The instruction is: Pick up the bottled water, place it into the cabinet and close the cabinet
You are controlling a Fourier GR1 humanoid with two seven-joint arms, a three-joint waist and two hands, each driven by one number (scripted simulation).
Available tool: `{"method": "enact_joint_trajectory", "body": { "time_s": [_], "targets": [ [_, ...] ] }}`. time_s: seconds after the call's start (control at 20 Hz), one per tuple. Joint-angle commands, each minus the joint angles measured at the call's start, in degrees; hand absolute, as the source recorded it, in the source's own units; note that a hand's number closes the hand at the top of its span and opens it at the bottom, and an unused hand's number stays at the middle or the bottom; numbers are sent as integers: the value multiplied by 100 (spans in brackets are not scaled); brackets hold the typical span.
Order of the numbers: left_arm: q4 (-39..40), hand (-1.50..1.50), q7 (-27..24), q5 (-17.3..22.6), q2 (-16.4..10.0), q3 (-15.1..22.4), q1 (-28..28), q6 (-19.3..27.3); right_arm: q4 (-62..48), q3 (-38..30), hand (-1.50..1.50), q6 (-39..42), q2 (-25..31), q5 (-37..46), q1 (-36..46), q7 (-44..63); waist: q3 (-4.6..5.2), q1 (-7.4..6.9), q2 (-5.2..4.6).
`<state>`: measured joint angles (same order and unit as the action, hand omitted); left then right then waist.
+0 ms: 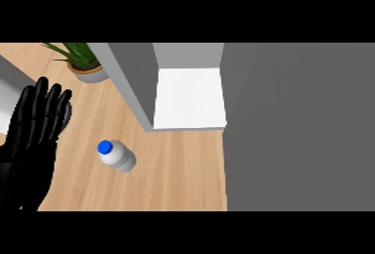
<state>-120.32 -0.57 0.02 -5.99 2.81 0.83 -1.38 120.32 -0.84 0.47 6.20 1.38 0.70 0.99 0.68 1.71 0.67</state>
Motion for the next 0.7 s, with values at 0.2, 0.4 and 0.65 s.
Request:
{"method": "enact_joint_trajectory", "body": {
  "time_s": [0.2, 0.4, 0.65],
  "targets": [
    [504, -150, -196, 1899, -785, -625, 448, -1604, 569, 47, -150, 238, -143, -439, -610, -237, -66, -86, -68],
    [916, -150, 787, 2337, -808, -289, -2, -1718, 697, 602, -150, 523, -266, -1024, -1312, 757, -70, -42, -63],
    [226, -150, 1498, 3109, -1112, -611, -263, -1790, 1993, 649, -150, 472, -177, -1302, -2079, 1444, -68, -125, -49]
  ]
}}
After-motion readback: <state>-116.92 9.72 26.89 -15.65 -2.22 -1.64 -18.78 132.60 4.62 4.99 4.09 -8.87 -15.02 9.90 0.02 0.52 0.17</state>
